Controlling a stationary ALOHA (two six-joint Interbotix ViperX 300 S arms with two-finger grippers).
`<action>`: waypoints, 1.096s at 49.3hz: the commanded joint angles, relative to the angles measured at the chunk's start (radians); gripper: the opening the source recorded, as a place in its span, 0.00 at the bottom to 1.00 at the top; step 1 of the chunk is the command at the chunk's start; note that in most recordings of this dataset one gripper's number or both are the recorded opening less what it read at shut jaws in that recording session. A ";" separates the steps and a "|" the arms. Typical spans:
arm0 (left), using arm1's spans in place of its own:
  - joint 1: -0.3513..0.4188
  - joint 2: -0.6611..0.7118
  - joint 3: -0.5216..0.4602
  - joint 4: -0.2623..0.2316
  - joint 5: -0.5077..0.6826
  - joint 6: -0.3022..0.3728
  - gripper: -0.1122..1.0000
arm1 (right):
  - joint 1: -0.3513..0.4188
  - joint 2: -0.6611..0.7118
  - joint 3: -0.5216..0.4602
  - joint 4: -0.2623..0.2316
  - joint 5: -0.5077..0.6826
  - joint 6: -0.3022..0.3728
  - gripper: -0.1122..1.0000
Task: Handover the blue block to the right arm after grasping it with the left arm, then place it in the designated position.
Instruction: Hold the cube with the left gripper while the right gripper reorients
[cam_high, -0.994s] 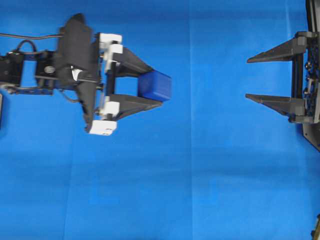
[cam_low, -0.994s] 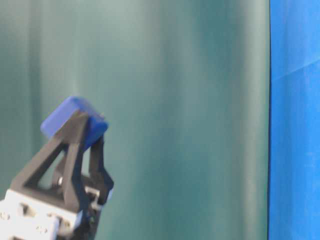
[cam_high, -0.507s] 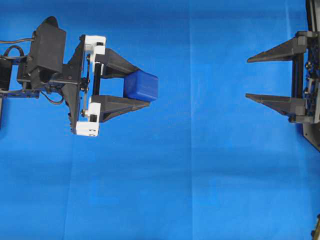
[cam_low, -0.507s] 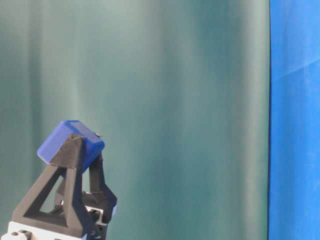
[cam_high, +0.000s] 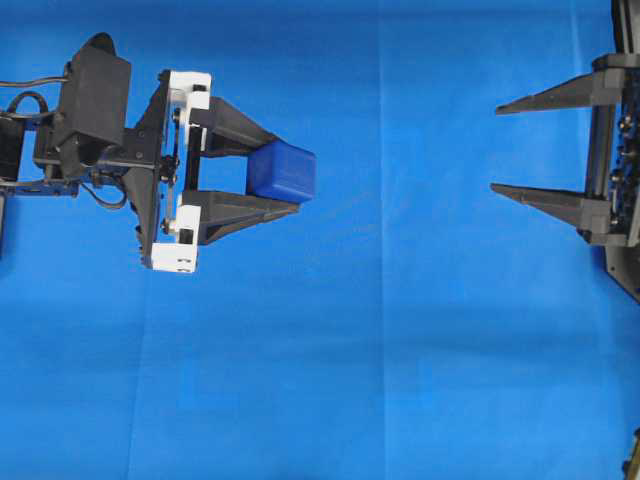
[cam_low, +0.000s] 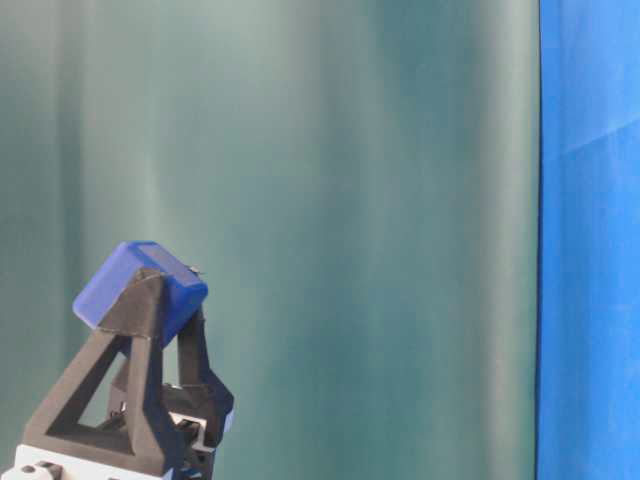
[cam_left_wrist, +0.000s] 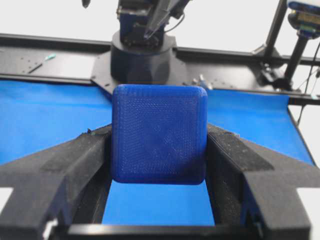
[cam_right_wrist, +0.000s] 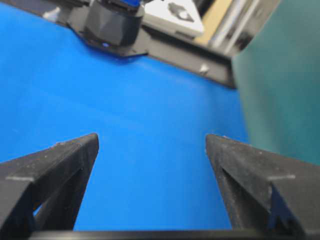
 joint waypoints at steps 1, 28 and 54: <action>-0.008 -0.017 -0.009 0.002 -0.012 -0.002 0.52 | 0.006 0.003 -0.032 -0.080 0.002 -0.028 0.94; -0.014 -0.018 -0.006 0.002 -0.025 -0.002 0.52 | 0.021 -0.009 -0.063 -0.509 -0.002 -0.238 0.93; -0.014 -0.018 -0.006 0.002 -0.026 -0.002 0.52 | 0.044 -0.006 -0.063 -0.612 -0.003 -0.255 0.93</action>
